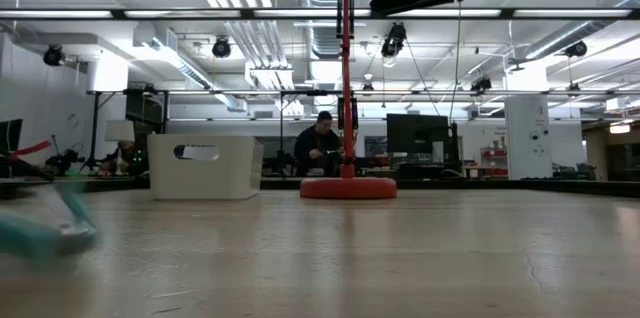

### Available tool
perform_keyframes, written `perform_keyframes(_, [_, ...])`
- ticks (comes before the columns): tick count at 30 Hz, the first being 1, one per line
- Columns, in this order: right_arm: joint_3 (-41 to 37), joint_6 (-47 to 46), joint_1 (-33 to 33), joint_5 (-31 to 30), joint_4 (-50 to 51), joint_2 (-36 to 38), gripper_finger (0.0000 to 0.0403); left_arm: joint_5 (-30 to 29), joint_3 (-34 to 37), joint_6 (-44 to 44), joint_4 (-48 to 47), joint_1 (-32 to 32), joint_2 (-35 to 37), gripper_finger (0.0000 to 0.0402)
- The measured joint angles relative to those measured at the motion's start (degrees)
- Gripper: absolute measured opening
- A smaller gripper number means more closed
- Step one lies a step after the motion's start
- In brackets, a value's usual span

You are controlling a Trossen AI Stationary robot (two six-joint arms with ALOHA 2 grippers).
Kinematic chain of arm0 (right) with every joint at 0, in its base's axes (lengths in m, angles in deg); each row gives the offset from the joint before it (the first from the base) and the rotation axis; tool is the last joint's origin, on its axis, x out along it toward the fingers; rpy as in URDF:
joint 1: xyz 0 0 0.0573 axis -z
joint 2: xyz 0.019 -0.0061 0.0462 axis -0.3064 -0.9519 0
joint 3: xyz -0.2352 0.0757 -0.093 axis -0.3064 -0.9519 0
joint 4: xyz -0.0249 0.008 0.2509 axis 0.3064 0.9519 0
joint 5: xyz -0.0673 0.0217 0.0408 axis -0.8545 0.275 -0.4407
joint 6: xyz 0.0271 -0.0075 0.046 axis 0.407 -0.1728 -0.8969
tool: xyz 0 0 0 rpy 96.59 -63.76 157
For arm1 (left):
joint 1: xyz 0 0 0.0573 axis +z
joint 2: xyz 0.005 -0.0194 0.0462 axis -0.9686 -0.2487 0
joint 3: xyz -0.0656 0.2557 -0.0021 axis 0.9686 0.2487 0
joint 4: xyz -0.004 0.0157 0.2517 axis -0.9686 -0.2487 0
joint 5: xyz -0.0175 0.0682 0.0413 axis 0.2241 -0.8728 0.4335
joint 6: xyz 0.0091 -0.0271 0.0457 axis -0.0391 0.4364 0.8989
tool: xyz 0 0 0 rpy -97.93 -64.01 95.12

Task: Pick and place Stapler, Stapler remover, tape
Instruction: Put the blue staple remover into the black bin

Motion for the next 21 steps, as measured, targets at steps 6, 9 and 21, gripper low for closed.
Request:
perform_keyframes(6, [0.0, 0.1, 0.4, 0.0, -1.3, 0.0, 0.0194, -18.3, 0.0, 2.4, 0.3, 0.6, 0.0, 0.0012])
perform_keyframes(9, [0.0, 0.1, 0.7, 1.1, -2.1, 0.0, 0.0194, -26.0, 0.1, 7.7, 2.9, 2.6, -0.1, 0.0026])
perform_keyframes(21, [-0.1, -0.1, 1.0, 8.5, -2.1, -1.7, 0.0194, -30.5, 8.4, 47.6, 35.4, 15.3, -4.2, 0.0133])
